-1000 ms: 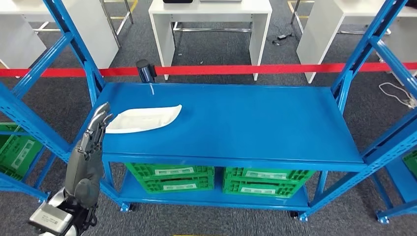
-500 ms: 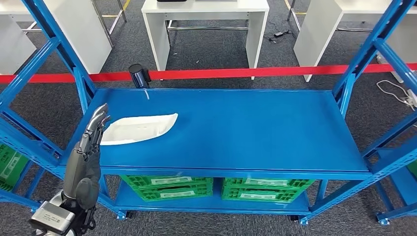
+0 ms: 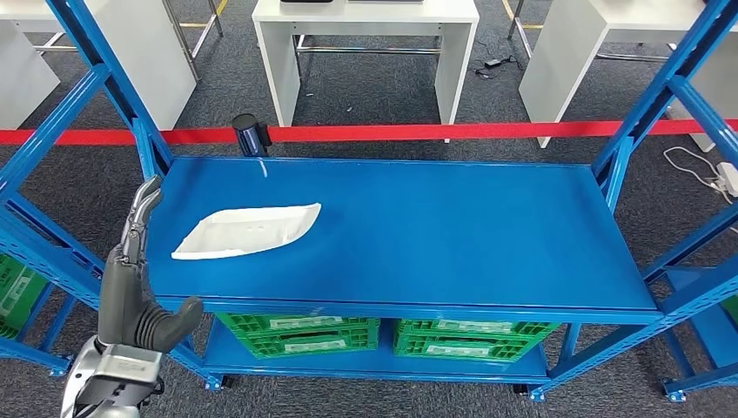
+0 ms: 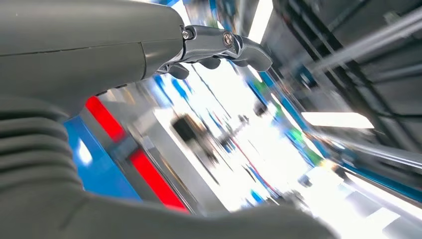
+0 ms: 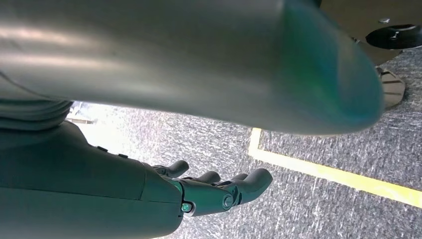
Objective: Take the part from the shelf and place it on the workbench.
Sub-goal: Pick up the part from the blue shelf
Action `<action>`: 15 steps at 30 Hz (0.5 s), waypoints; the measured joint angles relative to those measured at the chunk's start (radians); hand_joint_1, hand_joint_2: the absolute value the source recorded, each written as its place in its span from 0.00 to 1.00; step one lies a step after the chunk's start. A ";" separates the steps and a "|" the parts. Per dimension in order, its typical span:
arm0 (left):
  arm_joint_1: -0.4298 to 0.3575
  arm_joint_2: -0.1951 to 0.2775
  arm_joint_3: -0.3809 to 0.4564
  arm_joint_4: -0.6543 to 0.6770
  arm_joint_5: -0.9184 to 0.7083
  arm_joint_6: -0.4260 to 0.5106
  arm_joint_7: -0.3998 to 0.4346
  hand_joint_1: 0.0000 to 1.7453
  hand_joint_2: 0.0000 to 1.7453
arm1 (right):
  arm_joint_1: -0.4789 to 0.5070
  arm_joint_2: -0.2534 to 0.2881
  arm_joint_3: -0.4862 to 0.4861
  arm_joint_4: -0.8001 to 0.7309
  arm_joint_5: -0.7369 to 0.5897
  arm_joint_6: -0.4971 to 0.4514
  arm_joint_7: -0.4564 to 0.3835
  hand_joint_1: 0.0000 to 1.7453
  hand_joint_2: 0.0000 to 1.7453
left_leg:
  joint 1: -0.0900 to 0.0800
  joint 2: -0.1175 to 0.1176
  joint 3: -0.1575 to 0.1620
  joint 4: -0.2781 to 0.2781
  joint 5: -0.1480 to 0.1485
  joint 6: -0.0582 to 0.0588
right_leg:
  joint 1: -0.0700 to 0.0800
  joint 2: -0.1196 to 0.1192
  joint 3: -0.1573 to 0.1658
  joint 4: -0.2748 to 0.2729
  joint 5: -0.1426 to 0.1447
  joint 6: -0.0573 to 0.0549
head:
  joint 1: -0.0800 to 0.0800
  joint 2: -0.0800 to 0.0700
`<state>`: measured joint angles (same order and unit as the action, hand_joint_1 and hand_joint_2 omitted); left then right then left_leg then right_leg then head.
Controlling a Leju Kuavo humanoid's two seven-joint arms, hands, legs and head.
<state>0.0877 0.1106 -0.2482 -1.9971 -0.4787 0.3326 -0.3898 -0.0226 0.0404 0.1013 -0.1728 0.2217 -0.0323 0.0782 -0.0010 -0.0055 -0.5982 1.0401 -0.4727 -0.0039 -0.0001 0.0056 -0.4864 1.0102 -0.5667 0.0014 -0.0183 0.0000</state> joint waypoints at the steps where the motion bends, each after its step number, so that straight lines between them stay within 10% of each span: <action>1: 0.000 -0.001 0.010 0.010 -0.061 0.021 0.023 0.00 1.00 | 0.000 0.000 0.000 0.000 0.003 0.000 0.001 0.00 0.00 | 0.000 0.000 0.001 0.000 0.000 0.000 | 0.000 0.000 0.000 0.000 0.000 0.000 | 0.000 0.000; 15: -0.040 0.004 0.101 0.248 -0.470 -0.038 0.224 0.00 1.00 | -0.001 0.000 -0.015 0.000 0.021 0.006 0.013 0.00 0.00 | 0.001 0.000 0.005 -0.004 0.001 -0.001 | 0.000 0.000 0.002 0.000 0.000 0.000 | 0.000 0.000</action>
<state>0.0482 0.1144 -0.1468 -1.7491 -0.9488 0.2944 -0.1659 -0.0232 0.0404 0.0859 -0.1728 0.2425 -0.0268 0.0908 -0.0003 -0.0053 -0.5936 1.0366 -0.4721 -0.0048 0.0001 0.0056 -0.4840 1.0101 -0.5669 0.0012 -0.0185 0.0000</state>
